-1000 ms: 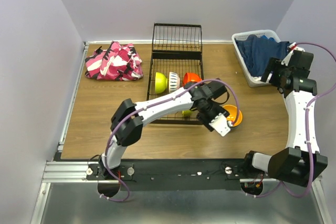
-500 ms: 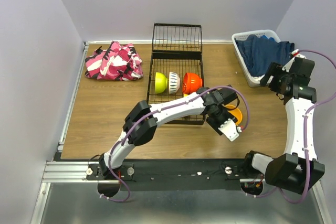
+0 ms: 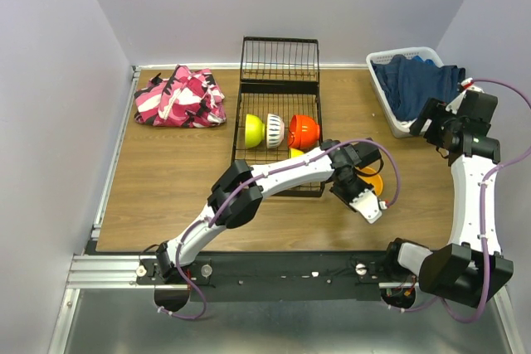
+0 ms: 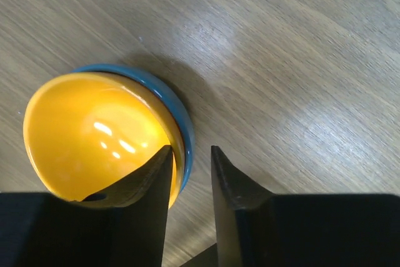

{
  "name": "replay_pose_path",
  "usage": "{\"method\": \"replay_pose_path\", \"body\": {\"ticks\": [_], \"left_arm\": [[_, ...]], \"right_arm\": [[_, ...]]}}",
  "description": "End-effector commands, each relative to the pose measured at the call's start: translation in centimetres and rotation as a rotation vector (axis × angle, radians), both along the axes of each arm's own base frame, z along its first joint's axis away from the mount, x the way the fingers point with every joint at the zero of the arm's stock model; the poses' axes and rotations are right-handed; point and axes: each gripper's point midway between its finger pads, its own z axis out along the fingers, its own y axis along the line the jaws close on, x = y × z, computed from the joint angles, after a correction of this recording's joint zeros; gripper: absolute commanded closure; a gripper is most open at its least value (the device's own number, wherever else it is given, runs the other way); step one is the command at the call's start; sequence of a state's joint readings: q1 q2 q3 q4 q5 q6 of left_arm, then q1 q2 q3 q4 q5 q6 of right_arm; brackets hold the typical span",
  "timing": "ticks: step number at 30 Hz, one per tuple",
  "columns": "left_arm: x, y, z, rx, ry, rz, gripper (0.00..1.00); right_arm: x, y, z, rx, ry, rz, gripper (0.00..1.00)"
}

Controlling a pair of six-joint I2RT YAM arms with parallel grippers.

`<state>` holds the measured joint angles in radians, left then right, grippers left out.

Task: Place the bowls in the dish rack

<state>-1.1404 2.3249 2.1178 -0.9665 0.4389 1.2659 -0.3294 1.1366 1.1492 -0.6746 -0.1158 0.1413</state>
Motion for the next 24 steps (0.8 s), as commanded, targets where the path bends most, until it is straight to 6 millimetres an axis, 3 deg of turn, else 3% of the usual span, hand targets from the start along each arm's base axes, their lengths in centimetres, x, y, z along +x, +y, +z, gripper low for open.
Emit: {"method": "replay_pose_path", "body": {"ticks": [1,17,21,24], "left_arm": [[-0.8,0.9,-0.8,0.055,0.037,0.010,0.67],[-0.2,-0.3,-1.3,0.034,0.032,0.055,0.80],[0.1,-0.9,-0.9,0.008,0.032,0.076,0.90],[-0.2,-1.4,0.8,-0.030,0.046,0.077,0.95]], "right_arm": [[0.0,-0.1,0.7,0.016,-0.032,-0.010,0.14],[-0.4,-0.2,0.1,0.037,-0.015,-0.025,0.14],[-0.3,-0.2,-0.1,0.041,-0.011,-0.024,0.14],[-0.1,-0.2,0.0,0.044,-0.011,-0.023,0.14]]}}
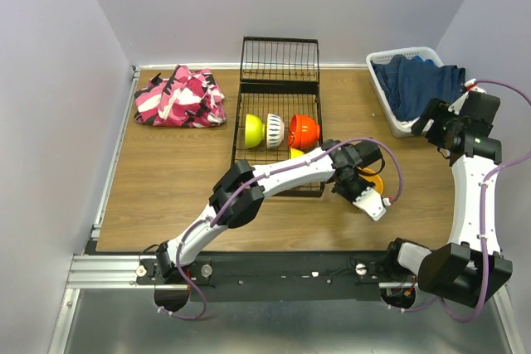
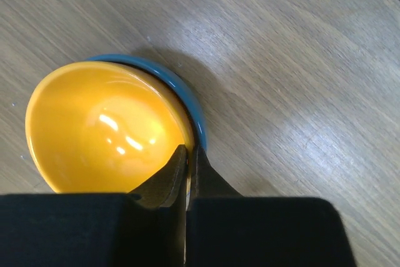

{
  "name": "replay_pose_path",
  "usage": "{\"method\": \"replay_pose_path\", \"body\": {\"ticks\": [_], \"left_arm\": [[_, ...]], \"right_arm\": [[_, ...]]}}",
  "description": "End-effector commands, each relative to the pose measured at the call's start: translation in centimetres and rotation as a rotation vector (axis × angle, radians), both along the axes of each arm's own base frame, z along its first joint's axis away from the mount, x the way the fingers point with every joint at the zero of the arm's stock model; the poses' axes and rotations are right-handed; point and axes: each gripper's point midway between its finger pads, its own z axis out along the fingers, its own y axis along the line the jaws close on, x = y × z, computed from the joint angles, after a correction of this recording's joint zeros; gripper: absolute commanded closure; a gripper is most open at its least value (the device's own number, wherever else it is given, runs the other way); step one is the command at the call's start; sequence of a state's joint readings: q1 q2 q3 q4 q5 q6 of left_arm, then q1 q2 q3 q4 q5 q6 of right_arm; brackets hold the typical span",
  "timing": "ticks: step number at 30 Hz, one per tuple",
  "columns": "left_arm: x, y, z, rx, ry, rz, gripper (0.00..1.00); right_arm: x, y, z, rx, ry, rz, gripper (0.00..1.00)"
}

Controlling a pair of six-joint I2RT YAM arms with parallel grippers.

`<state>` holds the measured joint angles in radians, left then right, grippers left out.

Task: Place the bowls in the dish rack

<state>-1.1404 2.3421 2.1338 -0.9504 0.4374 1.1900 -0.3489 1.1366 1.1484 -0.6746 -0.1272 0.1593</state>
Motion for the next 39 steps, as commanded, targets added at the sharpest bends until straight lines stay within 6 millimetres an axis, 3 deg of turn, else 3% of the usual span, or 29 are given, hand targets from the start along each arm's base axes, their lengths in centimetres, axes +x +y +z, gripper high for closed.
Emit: {"method": "replay_pose_path", "body": {"ticks": [1,3,7,14,19,21,23,24,25,26,27,29,30,31,34,39], "left_arm": [[-0.4,-1.1,2.3,-0.055,0.012,0.015,0.96],[-0.7,-1.1,3.8,-0.073,0.027,0.023,1.00],[-1.7,-0.8,7.9,-0.138,0.065,0.042,1.00],[-2.4,0.4,13.4,-0.239,0.122,0.155,1.00],[-1.3,1.3,17.7,-0.322,0.248,0.330,1.00],[0.8,2.4,19.7,-0.365,0.382,0.487,1.00],[1.3,4.5,21.0,-0.385,0.513,0.620,1.00],[3.3,5.7,22.1,-0.438,0.537,0.656,1.00],[2.4,7.5,22.7,-0.440,0.607,0.660,1.00],[3.0,8.6,23.2,-0.459,0.661,0.698,1.00],[5.5,10.2,24.9,-0.522,0.779,0.813,1.00],[6.2,13.6,24.8,-0.566,0.944,0.919,1.00],[7.0,14.4,27.1,-0.645,1.094,0.968,1.00],[8.3,17.3,26.3,-0.677,1.148,1.038,1.00],[8.6,20.4,26.2,-0.707,1.205,1.093,1.00],[8.8,22.5,25.1,-0.741,1.333,1.136,1.00]], "right_arm": [[0.0,0.1,0.1,0.025,-0.009,-0.003,0.14],[0.2,0.0,0.1,0.025,-0.004,-0.002,0.14],[0.4,-0.1,0.3,0.016,-0.005,0.002,0.14],[0.4,-0.3,1.2,0.003,-0.024,-0.004,0.14],[-0.1,-0.3,0.9,-0.005,-0.016,-0.008,0.14],[-0.2,-0.4,1.1,-0.012,-0.021,-0.010,0.14],[-0.3,-0.5,1.0,-0.018,-0.019,-0.015,0.14],[-0.3,-0.5,0.9,-0.018,-0.016,-0.014,0.14],[-0.4,-0.4,0.9,-0.018,-0.016,-0.014,0.14],[-0.5,-0.5,0.7,-0.021,-0.009,-0.012,0.14],[-0.5,-0.5,0.8,-0.023,-0.010,-0.011,0.14],[-0.6,-0.5,0.5,-0.022,0.001,-0.017,0.14],[-0.7,-0.5,0.5,-0.019,0.005,-0.017,0.14],[-0.7,-0.5,0.4,-0.016,0.009,-0.017,0.14],[-0.8,-0.5,0.5,-0.015,0.014,-0.018,0.14],[-1.5,-1.0,-0.3,-0.046,0.063,-0.021,0.15]]}}
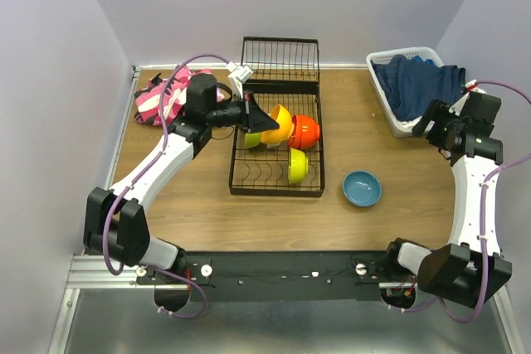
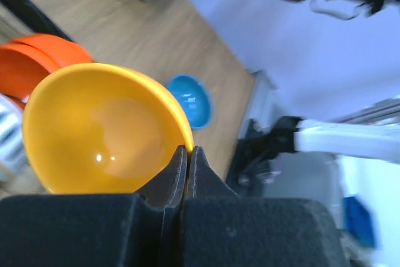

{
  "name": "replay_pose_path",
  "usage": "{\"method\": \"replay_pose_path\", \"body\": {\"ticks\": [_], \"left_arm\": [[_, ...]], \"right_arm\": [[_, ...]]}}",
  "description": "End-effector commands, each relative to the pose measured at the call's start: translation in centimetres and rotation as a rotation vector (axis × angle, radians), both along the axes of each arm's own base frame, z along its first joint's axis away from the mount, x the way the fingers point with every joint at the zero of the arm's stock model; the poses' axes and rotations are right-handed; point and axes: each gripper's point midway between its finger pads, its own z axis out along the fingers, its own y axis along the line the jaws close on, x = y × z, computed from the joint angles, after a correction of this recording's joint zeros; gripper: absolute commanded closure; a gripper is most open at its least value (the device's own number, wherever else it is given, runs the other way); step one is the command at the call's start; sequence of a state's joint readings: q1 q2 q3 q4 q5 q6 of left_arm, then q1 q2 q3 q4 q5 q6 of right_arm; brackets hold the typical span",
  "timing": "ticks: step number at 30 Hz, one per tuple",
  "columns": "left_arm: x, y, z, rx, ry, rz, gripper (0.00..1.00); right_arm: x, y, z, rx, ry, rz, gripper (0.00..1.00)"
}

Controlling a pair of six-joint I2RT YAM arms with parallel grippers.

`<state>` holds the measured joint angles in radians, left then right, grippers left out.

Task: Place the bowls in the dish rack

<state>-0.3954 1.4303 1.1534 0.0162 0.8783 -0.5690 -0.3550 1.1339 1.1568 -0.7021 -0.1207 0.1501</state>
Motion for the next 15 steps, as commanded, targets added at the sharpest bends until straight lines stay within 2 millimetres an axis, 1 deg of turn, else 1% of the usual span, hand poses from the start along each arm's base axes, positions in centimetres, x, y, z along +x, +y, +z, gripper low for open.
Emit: {"method": "replay_pose_path", "body": {"ticks": [1,2,3,4,5,6,7,8,10,11,12,14,15], "left_arm": [[-2.7,0.5,2.8,-0.199,0.086,-0.056,1.00],[-2.8,0.7,2.5,-0.221,0.144,-0.040,1.00],[-2.6,0.9,2.8,-0.255,0.118,-0.025,1.00],[-2.8,1.2,0.8,-0.258,0.171,-0.001,1.00],[-2.8,1.4,0.3,-0.279,0.217,0.024,1.00],[-2.5,1.8,0.4,-0.306,0.196,0.045,1.00],[-2.5,2.2,-1.2,-0.312,0.237,0.083,1.00],[-2.2,2.6,-1.6,-0.321,0.246,0.108,1.00],[-1.8,3.3,-1.9,-0.345,0.243,0.149,1.00],[-1.9,3.6,-2.6,-0.341,0.257,0.165,1.00],[-1.8,3.8,-2.9,-0.341,0.258,0.175,1.00],[-1.4,4.3,-4.1,-0.348,0.300,0.203,1.00],[-1.4,4.3,-4.0,-0.357,0.292,0.203,1.00]], "right_arm": [[-1.3,-0.8,-0.5,-0.044,0.060,-0.012,0.15],[-1.4,-0.9,-0.6,-0.054,0.071,-0.011,0.15],[-1.5,-1.0,-0.8,-0.057,0.080,-0.011,0.15],[-1.8,-0.9,-1.1,-0.056,0.098,-0.010,0.15],[-1.9,-1.1,-1.1,-0.069,0.109,-0.004,0.15],[-1.8,-1.2,-1.2,-0.073,0.118,-0.002,0.15],[-2.0,-1.3,-1.3,-0.076,0.132,0.000,0.15],[-1.9,-1.4,-0.9,-0.087,0.132,0.003,0.16],[-1.7,-1.6,-0.9,-0.092,0.145,0.008,0.16],[-1.6,-1.8,-0.8,-0.098,0.145,0.009,0.16],[-1.4,-1.8,-0.6,-0.101,0.143,0.011,0.16],[-1.2,-2.0,-0.9,-0.108,0.151,0.014,0.16],[-1.2,-2.1,-1.2,-0.110,0.159,0.012,0.16]]}}
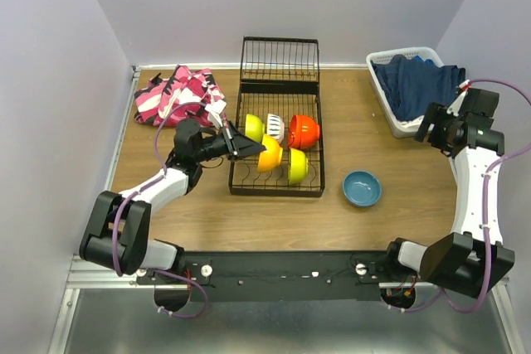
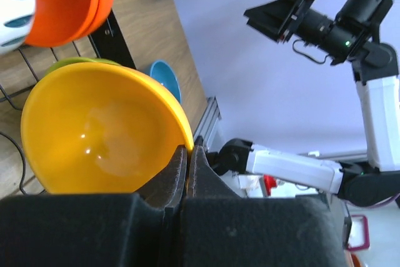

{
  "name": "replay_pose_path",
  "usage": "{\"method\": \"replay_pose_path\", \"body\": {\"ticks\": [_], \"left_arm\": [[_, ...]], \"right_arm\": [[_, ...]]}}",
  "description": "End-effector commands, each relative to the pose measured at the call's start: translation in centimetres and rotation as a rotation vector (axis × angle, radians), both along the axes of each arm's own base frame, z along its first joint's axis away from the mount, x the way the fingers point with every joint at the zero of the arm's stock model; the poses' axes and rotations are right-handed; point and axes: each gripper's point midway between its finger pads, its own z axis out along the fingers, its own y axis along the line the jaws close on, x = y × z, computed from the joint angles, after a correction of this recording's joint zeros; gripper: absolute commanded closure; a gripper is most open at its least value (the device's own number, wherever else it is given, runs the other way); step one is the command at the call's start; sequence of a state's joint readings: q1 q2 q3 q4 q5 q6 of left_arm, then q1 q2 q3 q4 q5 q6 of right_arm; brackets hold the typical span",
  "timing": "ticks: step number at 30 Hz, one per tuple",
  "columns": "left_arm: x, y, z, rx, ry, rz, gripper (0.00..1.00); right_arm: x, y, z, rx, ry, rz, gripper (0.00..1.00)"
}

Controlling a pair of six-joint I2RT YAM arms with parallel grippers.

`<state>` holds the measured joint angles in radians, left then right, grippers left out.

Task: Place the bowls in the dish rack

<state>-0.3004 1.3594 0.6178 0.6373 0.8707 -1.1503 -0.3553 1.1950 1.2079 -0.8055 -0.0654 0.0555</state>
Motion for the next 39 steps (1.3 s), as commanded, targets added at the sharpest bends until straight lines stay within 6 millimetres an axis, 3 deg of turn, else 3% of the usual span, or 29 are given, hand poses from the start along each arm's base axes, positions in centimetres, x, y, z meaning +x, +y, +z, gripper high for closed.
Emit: {"method": "replay_pose_path", "body": {"ticks": [1,13,20,26,31,33,39], "left_arm": [[1.2,0.8,2.6,-0.096,-0.081,0.074,1.00],[3.7,0.3,-1.9,-0.103,0.101,0.102,1.00],[3.2,-0.8,-3.3,-0.089,0.136,0.073,1.00],[2.3,-1.7,-4.2,-0.090,0.168,0.052,1.00],[2.7,-2.1,-4.4,-0.132,0.182,0.037,1.00],[2.9,-2.7,-3.6,-0.164,0.170,0.015,1.00],[3.9,-3.6,-4.4,-0.182,0.210,0.003,1.00]], "right_arm": [[-0.2,-1.1,0.0,-0.046,0.031,-0.007,0.16],[-1.0,-1.6,-0.8,-0.079,0.068,0.001,0.16],[-1.9,-1.5,-1.9,-0.072,0.088,-0.004,0.16],[-2.4,-1.4,-2.7,-0.065,0.103,-0.007,0.16],[-2.5,-1.4,-2.9,-0.060,0.111,-0.005,0.16],[-2.6,-1.3,-3.1,-0.058,0.117,-0.005,0.16],[-2.4,-1.3,-3.3,-0.050,0.125,0.000,0.16]]}}
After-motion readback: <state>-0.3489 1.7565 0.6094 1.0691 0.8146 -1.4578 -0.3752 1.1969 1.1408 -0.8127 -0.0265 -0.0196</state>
